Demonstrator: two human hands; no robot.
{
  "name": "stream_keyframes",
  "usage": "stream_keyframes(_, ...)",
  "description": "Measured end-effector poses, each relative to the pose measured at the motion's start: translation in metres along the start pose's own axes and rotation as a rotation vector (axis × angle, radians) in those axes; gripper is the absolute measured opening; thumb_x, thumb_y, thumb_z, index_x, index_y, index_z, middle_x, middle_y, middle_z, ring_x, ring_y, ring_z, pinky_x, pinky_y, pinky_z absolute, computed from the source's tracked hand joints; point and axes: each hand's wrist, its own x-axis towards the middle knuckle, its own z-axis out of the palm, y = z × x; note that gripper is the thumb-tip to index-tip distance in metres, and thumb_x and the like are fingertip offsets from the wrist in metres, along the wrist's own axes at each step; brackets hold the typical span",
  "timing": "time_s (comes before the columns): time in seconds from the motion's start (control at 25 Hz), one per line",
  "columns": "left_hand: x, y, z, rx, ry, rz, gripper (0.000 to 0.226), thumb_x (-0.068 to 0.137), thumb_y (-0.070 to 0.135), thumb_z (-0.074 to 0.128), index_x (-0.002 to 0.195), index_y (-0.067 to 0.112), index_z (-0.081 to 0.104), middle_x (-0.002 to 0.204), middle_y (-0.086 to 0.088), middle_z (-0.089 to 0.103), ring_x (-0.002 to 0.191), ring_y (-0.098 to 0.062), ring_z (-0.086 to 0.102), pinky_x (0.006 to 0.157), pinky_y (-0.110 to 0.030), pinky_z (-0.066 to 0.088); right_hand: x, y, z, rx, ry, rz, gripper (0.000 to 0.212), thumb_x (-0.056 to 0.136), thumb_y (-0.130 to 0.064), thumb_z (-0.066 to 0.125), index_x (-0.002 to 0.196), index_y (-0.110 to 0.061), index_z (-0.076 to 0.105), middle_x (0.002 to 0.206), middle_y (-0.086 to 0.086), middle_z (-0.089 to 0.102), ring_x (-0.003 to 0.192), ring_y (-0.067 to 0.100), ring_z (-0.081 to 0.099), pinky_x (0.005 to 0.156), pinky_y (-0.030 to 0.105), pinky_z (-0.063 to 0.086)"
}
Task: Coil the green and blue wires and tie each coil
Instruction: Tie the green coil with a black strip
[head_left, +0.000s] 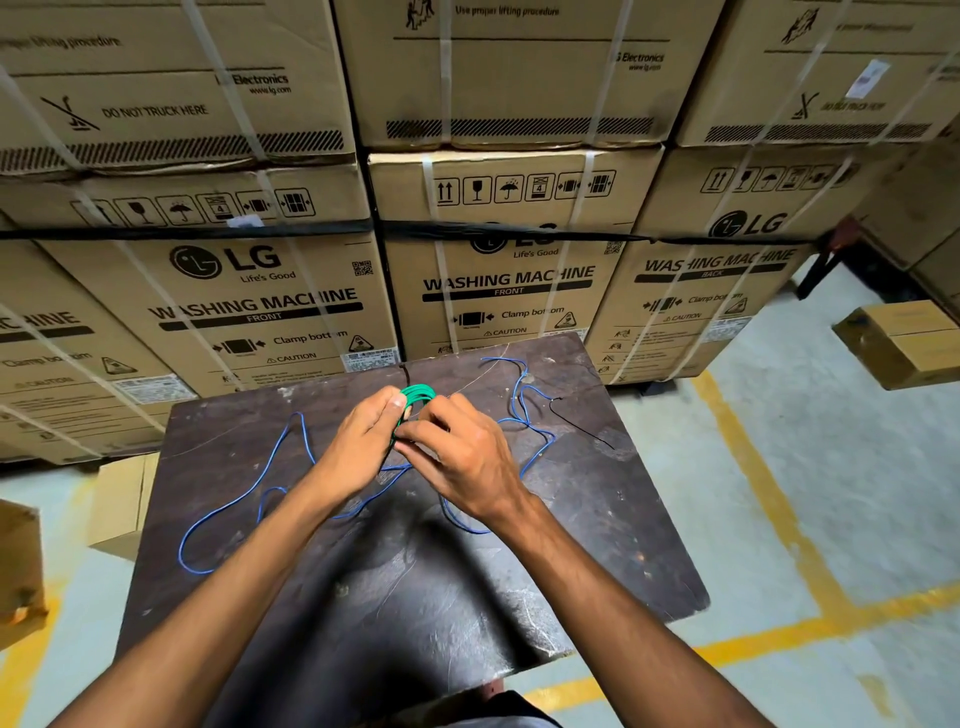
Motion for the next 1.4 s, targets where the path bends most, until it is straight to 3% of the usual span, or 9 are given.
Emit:
stream_keyframes(0.12,0.001,-0.003,-0.002,-0.016,0.001,0.001,0.033,0.110,0.022,0.040,0.078,0.016,0.046,0.074,0.006,0.047,0.069,-0.009,0.041,0.067,-0.034,0.036,0.001,-0.002,0.000,-0.012,0.009,-0.014,0.008,0.096,-0.013,0.072,0.099,-0.011,0.079,0.086,0.006,0.060,0.076,0.023,0.048,0.063,0.030,0.041)
stream_keyframes(0.24,0.001,-0.006,-0.003,-0.031,0.005,0.001,0.034,0.110,0.023,0.040,0.077,0.020,0.045,0.069,0.012,0.046,0.065,-0.007,0.040,0.065,-0.035,0.035,0.001,-0.002,0.000,0.081,0.017,0.051,0.005,0.095,-0.012,0.074,0.098,-0.010,0.078,0.092,0.007,0.062,0.079,0.026,0.052,0.069,0.031,0.045)
stream_keyframes(0.36,-0.002,-0.005,0.002,0.005,0.014,0.036,0.032,0.109,0.023,0.039,0.079,0.013,0.044,0.071,0.010,0.045,0.064,-0.003,0.040,0.065,-0.030,0.035,0.004,-0.005,-0.001,0.307,0.072,0.267,0.005,0.092,-0.011,0.076,0.097,-0.009,0.078,0.099,0.005,0.066,0.090,0.025,0.058,0.082,0.037,0.050)
stream_keyframes(0.48,-0.005,-0.006,0.009,0.080,0.056,0.112,0.031,0.108,0.026,0.038,0.082,0.009,0.043,0.073,0.005,0.044,0.068,-0.008,0.040,0.066,-0.029,0.034,0.015,-0.011,-0.001,0.481,0.136,0.558,0.009,0.093,-0.016,0.070,0.088,-0.011,0.075,0.091,0.001,0.066,0.087,0.019,0.062,0.079,0.045,0.052)
stream_keyframes(0.68,-0.007,-0.002,0.014,0.177,0.164,0.227,0.026,0.104,0.026,0.034,0.085,0.012,0.042,0.072,0.005,0.043,0.065,-0.013,0.034,0.064,-0.030,0.026,0.030,-0.021,-0.005,0.665,0.134,0.900,0.014,0.082,-0.022,0.066,0.080,-0.013,0.076,0.091,0.014,0.061,0.076,0.011,0.057,0.076,0.034,0.047)
stream_keyframes(0.88,-0.008,-0.003,0.012,0.212,0.182,0.244,0.025,0.105,0.025,0.034,0.085,0.013,0.041,0.075,0.001,0.044,0.067,-0.013,0.034,0.064,-0.029,0.024,0.040,-0.019,-0.017,0.739,-0.009,0.900,0.012,0.077,-0.020,0.066,0.069,-0.026,0.073,0.089,0.008,0.057,0.080,0.014,0.057,0.077,0.030,0.045)
stream_keyframes(1.04,-0.010,-0.004,0.011,0.218,0.188,0.261,0.026,0.105,0.025,0.034,0.085,0.011,0.043,0.074,0.004,0.042,0.068,-0.013,0.034,0.064,-0.028,0.024,0.037,-0.017,-0.022,0.774,-0.080,0.851,0.016,0.086,0.002,0.071,0.078,-0.012,0.075,0.088,0.002,0.055,0.082,0.008,0.056,0.076,0.012,0.043)
stream_keyframes(1.2,-0.011,-0.005,0.013,0.237,0.178,0.258,0.023,0.105,0.026,0.033,0.086,0.016,0.040,0.074,0.009,0.040,0.068,-0.012,0.037,0.065,-0.028,0.024,0.039,-0.015,-0.025,0.814,-0.112,0.879,0.020,0.088,0.002,0.071,0.076,-0.014,0.075,0.081,-0.007,0.054,0.082,0.007,0.054,0.075,0.012,0.042)
stream_keyframes(1.4,-0.012,-0.006,0.014,0.263,0.179,0.262,0.022,0.105,0.026,0.033,0.087,0.016,0.041,0.078,0.003,0.043,0.070,-0.015,0.036,0.066,-0.029,0.025,0.039,-0.012,-0.027,0.798,-0.124,0.897,0.009,0.088,0.003,0.068,0.086,0.000,0.077,0.088,0.003,0.056,0.078,0.001,0.056,0.077,0.010,0.042)
